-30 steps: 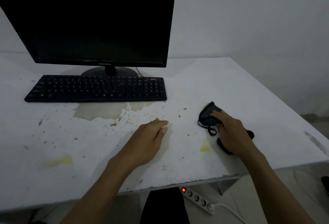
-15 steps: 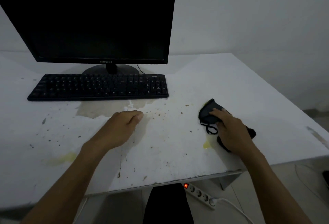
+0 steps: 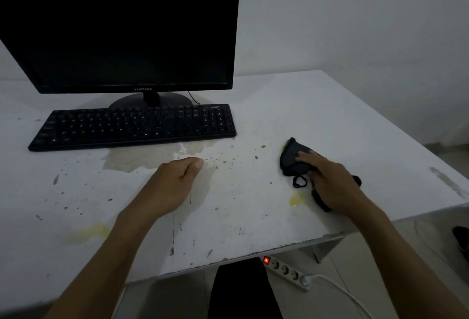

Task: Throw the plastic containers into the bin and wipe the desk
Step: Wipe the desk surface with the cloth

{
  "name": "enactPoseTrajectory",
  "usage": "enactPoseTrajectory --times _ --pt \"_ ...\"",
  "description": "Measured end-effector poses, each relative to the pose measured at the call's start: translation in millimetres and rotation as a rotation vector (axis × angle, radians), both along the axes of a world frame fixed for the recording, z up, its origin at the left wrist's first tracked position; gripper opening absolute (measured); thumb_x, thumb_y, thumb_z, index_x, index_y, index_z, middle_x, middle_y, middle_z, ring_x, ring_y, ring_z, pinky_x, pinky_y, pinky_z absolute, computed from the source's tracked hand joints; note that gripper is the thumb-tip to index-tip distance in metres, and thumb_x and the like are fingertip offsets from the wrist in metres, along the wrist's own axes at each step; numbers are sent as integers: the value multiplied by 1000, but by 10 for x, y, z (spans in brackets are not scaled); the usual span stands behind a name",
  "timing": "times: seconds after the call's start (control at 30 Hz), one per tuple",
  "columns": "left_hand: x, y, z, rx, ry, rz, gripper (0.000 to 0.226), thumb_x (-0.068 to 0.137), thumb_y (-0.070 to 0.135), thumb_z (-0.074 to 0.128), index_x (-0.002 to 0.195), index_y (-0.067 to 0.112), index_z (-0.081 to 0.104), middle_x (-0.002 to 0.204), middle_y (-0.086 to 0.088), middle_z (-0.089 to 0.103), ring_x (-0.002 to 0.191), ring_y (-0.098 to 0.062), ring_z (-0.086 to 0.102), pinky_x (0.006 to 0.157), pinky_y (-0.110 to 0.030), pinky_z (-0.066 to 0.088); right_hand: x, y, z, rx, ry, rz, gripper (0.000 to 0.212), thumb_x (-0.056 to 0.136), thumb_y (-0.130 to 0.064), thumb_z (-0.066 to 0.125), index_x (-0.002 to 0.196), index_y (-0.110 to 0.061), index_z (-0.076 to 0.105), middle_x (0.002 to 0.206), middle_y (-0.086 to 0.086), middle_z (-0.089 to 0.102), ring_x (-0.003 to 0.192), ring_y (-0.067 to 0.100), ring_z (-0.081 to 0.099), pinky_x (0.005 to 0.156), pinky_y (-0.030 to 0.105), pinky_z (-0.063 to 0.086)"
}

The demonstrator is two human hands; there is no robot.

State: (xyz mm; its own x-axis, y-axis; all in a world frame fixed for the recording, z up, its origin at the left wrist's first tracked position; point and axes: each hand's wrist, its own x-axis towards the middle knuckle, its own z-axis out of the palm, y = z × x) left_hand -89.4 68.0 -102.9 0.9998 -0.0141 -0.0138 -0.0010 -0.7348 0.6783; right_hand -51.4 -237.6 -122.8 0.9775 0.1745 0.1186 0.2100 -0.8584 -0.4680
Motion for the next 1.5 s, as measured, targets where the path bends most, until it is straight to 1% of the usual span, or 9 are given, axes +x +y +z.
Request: enactPoseTrajectory --times 0.13,0.23,0.33,0.6,0.83,0.93,1.03,1.27,1.5 --pt "-157 -115 53 -108 -34 -98 48 95 50 27 136 32 42 138 15 45 124 0 37 100 -19 24 160 -31 62 -17 9 -93 42 93 2 40 130 -13 51 144 12 42 128 34 43 105 35 33" --pt "-228 -242 12 -125 -42 -148 48 95 50 27 136 32 43 140 17 43 118 7 34 98 -14 23 210 156 42 -12 23 -4 41 93 3 39 129 -13 52 146 7 40 136 31 34 111 42 30" --pt "-260 -317 -52 -102 -50 -157 45 96 45 30 136 30 43 141 14 43 118 7 35 98 -12 23 41 119 -19 8 24 84 41 93 4 40 126 -14 55 143 3 43 137 24 32 111 31 27" --pt "-501 -337 -74 -157 -171 -85 46 91 51 30 134 40 42 137 26 36 130 8 29 106 -14 20 -212 203 38 155 -78 -244 39 91 4 40 126 -8 54 125 17 57 108 33 54 86 29 39" --pt "-725 -416 -200 -200 -193 -53 47 90 45 33 135 34 42 130 32 30 128 13 25 100 0 14 -367 622 -7 324 -87 -163 32 96 -9 42 125 -15 55 113 0 60 93 10 49 79 12 33" --pt "-801 -317 -237 -209 -239 -30 46 90 43 35 133 30 46 126 37 31 128 13 28 99 4 14 -373 550 -44 162 -23 -86 36 97 -13 40 132 -15 48 135 7 51 119 20 48 94 23 36" --pt "-855 -197 -294 -202 -293 9 38 94 42 38 129 31 49 121 41 31 124 15 30 97 6 16 -357 662 -88 -35 3 -52 41 99 -16 36 139 -16 38 153 5 26 143 26 14 117 38 12" --pt "-867 -171 -395 -141 -451 89 35 89 29 43 122 26 54 123 17 48 119 4 39 102 -23 32 -358 1075 -173 -60 -40 227 43 98 -18 35 142 -18 35 154 3 23 144 25 10 117 37 5" --pt "-784 -27 -387 -83 -425 103 41 94 33 38 132 24 48 128 18 47 118 6 40 97 -2 25 -41 1127 -116 -95 -43 128 43 96 -9 38 139 -11 39 153 10 25 143 31 13 117 41 9"
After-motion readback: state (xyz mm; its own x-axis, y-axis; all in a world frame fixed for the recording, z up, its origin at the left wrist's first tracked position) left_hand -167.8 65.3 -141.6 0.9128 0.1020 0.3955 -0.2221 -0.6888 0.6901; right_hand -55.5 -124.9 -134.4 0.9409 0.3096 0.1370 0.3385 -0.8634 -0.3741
